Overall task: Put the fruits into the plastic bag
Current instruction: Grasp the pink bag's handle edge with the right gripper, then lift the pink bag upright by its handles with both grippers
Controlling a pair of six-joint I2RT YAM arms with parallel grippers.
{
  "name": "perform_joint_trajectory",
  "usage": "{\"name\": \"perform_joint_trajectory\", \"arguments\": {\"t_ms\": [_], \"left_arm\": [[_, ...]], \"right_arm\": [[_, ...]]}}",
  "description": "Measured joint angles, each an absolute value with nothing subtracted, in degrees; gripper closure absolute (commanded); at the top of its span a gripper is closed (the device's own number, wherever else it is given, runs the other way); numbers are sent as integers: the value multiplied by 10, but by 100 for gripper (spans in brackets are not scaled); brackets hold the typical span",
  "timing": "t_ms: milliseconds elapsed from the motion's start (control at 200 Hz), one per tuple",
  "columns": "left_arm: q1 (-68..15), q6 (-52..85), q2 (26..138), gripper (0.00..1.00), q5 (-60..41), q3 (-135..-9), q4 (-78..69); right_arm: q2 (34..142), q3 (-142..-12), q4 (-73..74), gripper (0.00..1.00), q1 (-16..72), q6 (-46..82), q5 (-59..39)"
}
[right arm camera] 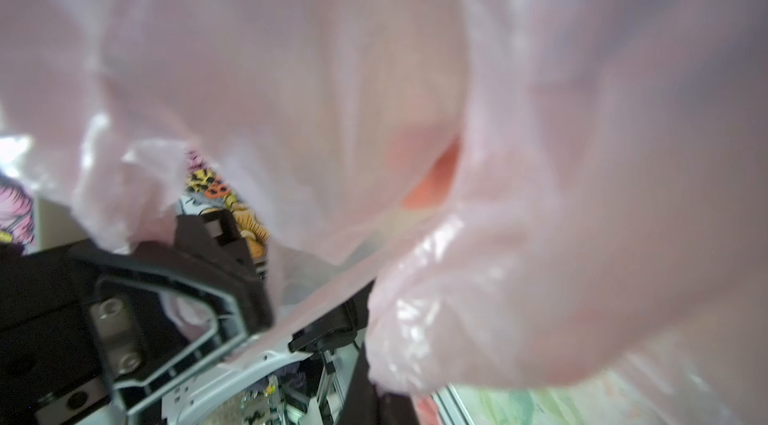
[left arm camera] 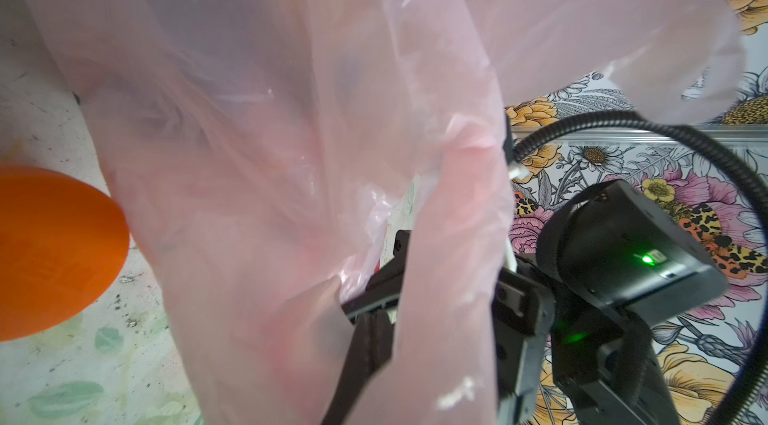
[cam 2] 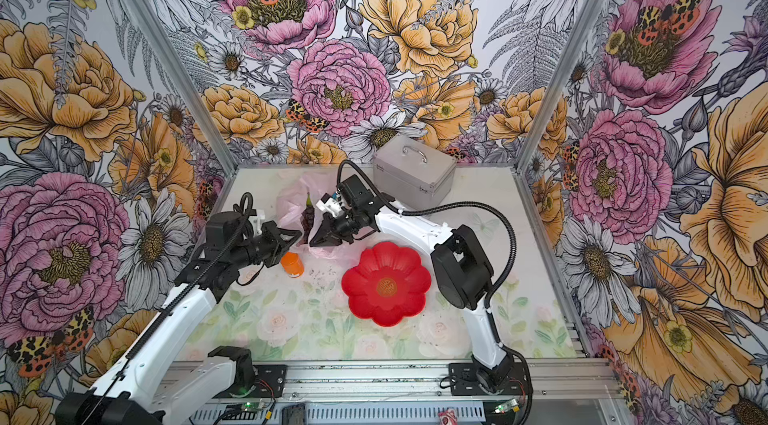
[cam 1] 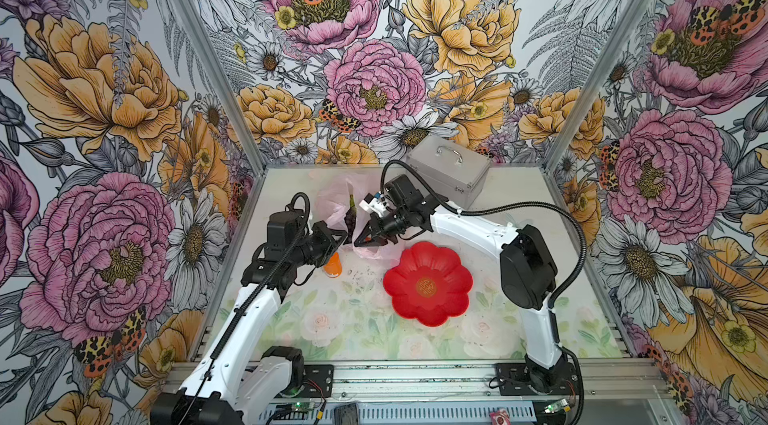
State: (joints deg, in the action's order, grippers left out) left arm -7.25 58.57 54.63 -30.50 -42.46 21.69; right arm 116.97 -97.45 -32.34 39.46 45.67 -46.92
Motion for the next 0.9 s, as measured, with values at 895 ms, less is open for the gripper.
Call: {"name": "perform_joint_trajectory", "arguments": {"t_ms": [895], "left_arm": [[-34, 585, 590, 100, -307, -541, 234]], "right_arm": [[1187, -1297, -306, 100, 279, 492, -418]]}}
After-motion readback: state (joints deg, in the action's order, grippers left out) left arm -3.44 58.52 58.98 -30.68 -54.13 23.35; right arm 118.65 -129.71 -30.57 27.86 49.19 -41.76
